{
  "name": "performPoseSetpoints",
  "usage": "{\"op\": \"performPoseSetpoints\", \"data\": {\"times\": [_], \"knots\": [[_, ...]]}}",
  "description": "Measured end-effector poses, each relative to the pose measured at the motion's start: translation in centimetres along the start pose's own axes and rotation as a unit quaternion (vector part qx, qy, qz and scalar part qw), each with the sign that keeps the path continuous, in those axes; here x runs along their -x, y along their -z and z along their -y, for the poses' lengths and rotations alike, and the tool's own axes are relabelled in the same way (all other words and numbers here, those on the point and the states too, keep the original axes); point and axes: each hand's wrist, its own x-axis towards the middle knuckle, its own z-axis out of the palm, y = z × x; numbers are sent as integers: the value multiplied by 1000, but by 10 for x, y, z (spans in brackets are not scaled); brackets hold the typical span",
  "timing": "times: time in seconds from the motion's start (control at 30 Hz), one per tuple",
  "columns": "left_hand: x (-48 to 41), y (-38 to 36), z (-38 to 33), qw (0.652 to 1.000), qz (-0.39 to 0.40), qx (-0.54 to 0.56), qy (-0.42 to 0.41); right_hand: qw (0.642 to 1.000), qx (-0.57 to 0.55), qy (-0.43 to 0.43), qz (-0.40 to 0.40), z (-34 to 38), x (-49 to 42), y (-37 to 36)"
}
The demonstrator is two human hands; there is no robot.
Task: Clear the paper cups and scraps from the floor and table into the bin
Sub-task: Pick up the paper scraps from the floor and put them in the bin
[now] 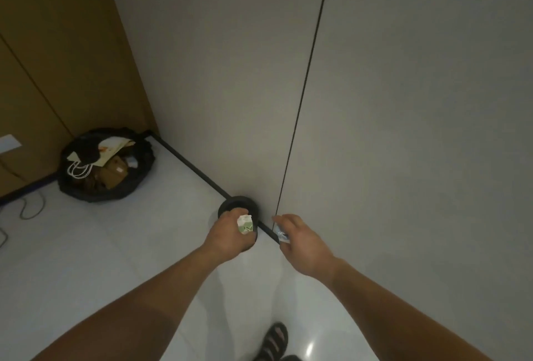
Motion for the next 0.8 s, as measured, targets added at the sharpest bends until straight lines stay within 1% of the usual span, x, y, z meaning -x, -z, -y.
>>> {"op": "performPoseSetpoints", "data": {"times": [0.17, 0.33, 0.4, 0.57, 0.7, 0.8], "knots": [[-87, 23, -3, 1000, 2, -13, 9, 1000, -14, -2, -4, -15, -99, 6], [-167, 55, -3, 1000, -8, -14, 18, 999, -26, 11, 28, -21, -183, 9], [-197, 63, 2, 1000, 0, -3, 26, 999, -28, 0, 30, -24, -210, 8], [-268, 69, 26, 998, 51, -12, 43, 996, -47, -51, 56, -28, -264, -13], [-332, 67, 54, 991, 117, -45, 38, 987, -73, -126, 70, -31, -309, -41], [-382, 65, 82, 980, 186, -62, 31, 973, -99, -195, 73, -31, -342, -65]]}}
